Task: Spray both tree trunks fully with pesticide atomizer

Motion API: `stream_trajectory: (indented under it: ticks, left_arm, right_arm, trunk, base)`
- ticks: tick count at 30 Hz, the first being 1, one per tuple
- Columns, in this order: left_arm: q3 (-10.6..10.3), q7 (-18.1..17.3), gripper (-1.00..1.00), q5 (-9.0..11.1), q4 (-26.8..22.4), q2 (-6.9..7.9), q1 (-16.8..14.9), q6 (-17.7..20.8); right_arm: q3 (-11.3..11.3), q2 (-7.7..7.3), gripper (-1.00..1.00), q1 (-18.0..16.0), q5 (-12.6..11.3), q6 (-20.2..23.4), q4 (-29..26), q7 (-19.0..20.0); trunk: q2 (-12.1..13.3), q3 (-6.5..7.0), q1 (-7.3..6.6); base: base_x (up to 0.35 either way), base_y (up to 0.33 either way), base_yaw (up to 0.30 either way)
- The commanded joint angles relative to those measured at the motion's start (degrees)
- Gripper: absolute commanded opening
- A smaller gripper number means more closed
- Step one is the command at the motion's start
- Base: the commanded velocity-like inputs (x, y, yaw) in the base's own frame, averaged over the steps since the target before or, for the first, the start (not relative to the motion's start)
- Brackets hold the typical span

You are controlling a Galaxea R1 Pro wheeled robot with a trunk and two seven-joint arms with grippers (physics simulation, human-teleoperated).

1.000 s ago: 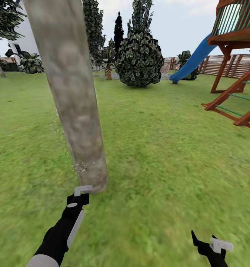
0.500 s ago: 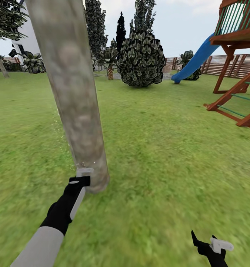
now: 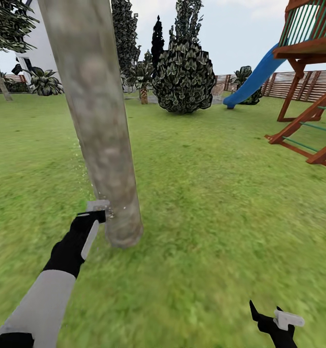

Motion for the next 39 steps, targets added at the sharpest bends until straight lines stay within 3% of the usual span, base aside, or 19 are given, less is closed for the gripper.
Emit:
stream_trajectory:
  ticks: [1, 3, 6, 7, 9, 12, 15, 17, 19, 21, 22, 23, 25, 27, 29, 32, 34, 36, 39]
  left_arm:
    - [-1.0, 0.0, -1.00, 0.0, 0.0, -0.23, 0.0, 0.0]
    - [-6.2, 0.1, -1.00, 0.0, 0.0, -3.29, 0.1, 0.0]
    - [-7.8, 0.0, -1.00, 0.1, -0.1, -6.68, 0.0, 0.0]
    - [-7.7, -0.1, -1.00, 0.1, -0.1, -6.65, 0.1, 0.1]
    - [-6.2, -0.2, -1.00, 0.1, -0.1, -3.74, 0.2, 0.1]
    - [-4.2, -0.2, -1.00, 0.1, 0.0, -0.89, 0.2, 0.7]
    - [-5.1, 0.0, -1.00, 0.0, 0.0, -2.66, 0.2, 0.8]
    - [-5.9, 0.0, -1.00, -0.1, 0.0, -5.55, 0.0, 1.0]
    - [-5.8, 0.0, -1.00, -0.3, 0.0, -5.64, -0.1, 1.3]
    - [-5.1, -0.1, -1.00, -0.3, 0.1, -3.50, -0.3, 2.0]
    - [-4.1, -0.2, -1.00, 0.1, 0.1, -0.18, -0.4, 2.4]
    - [-3.7, -0.2, -1.00, 0.2, 0.0, 0.97, -0.5, 2.8]
    - [-4.3, -0.2, -1.00, 0.2, 0.0, 0.17, -0.5, 3.0]
    - [-7.2, -0.2, -1.00, -0.1, 0.0, -4.55, -0.5, 3.1]
    - [-8.9, -0.1, -1.00, 0.0, -0.8, -6.97, -1.2, 3.7]
    - [-8.6, 0.0, -1.00, -0.3, -4.9, -6.29, -1.7, 5.1]
    - [-3.9, -0.1, -1.00, 0.1, -9.4, -2.75, -1.6, 9.9]
    - [-1.9, -0.2, -1.00, -0.1, -11.2, -2.06, -1.5, 12.0]
    - [-9.2, 0.2, -1.00, -0.1, -12.3, -3.37, -1.6, 12.3]
  right_arm:
    - [0.0, 0.00, 1.00, 0.0, 0.0, 0.0, 0.0, 0.0]
    - [0.0, 0.00, 1.00, 0.0, 0.0, 0.0, 0.0, 0.0]
    - [0.0, 0.00, 1.00, 0.0, 0.0, 0.0, 0.0, 0.0]
    - [0.0, -0.06, 1.00, 0.0, 0.0, 0.0, 0.0, 0.0]
    - [0.0, -0.07, 1.00, 0.0, 0.0, 0.0, 0.0, 0.0]
    - [0.0, -0.09, 1.00, 0.0, 0.0, 0.0, 0.0, 0.0]
    - [0.0, -0.09, 1.00, 0.0, 0.0, 0.0, 0.0, 0.0]
    - [0.0, -0.08, 1.00, 0.0, 0.0, 0.0, 0.0, 0.0]
    - [0.0, -0.09, 1.00, 0.0, 0.0, 0.0, 0.0, 0.0]
    - [0.0, -0.09, 1.00, 0.0, 0.0, 0.0, 0.0, 0.0]
    - [0.0, -0.09, 1.00, 0.0, 0.0, 0.0, 0.0, 0.0]
    - [0.0, -0.09, 1.00, 0.0, 0.0, 0.0, 0.0, 0.0]
    - [0.0, -0.09, 1.00, 0.0, 0.0, 0.0, 0.0, 0.0]
    - [0.0, -0.07, 1.00, 0.0, 0.0, 0.0, 0.0, 0.0]
    - [0.0, -0.09, 1.00, 0.0, 0.0, 0.0, 0.0, 0.0]
    - [0.0, -0.09, 1.00, 0.0, 0.0, 0.0, 0.0, 0.0]
    - [0.0, -0.09, 1.00, 0.0, 0.0, 0.0, 0.0, 0.0]
    - [0.0, -0.09, 1.00, 0.0, 0.0, 0.0, 0.0, 0.0]
    - [0.0, -0.08, 1.00, 0.0, 0.0, 0.0, 0.0, 0.0]
  trunk:
    - [0.0, 0.00, 0.00]
    - [0.0, 0.00, 0.00]
    - [0.0, 0.00, 0.00]
    - [0.0, 0.00, 0.00]
    - [0.0, 0.00, 0.00]
    - [0.0, 0.00, 0.00]
    - [0.0, 0.00, 0.00]
    - [0.0, 0.00, 0.00]
    - [0.0, 0.00, 0.00]
    - [0.0, 0.00, 0.00]
    - [0.0, 0.00, 0.00]
    - [0.0, 0.00, 0.00]
    - [0.0, 0.00, 0.00]
    - [0.0, 0.00, 0.00]
    - [0.0, 0.00, 0.00]
    - [0.0, 0.00, 0.00]
    - [0.0, 0.00, 0.00]
    - [0.0, 0.00, 0.00]
    - [0.0, 0.00, 0.00]
  base:
    - [0.000, 0.000, 0.000]
    - [0.000, 0.000, 0.000]
    - [0.000, 0.000, 0.000]
    - [0.000, 0.000, 0.000]
    - [0.000, 0.000, 0.000]
    - [0.000, 0.000, 0.000]
    - [-0.017, 0.000, 0.000]
    - [-0.194, 0.000, 0.000]
    - [-0.080, 0.000, 0.000]
    - [-0.021, 0.000, 0.000]
    - [-0.005, 0.000, 0.000]
    - [-0.002, 0.000, 0.000]
    - [0.000, 0.000, 0.000]
    - [0.000, 0.000, 0.000]
    - [0.000, 0.000, 0.000]
    - [0.000, 0.000, 0.000]
    - [0.000, 0.000, 0.000]
    - [0.000, 0.000, 0.000]
    - [0.000, 0.000, 0.000]
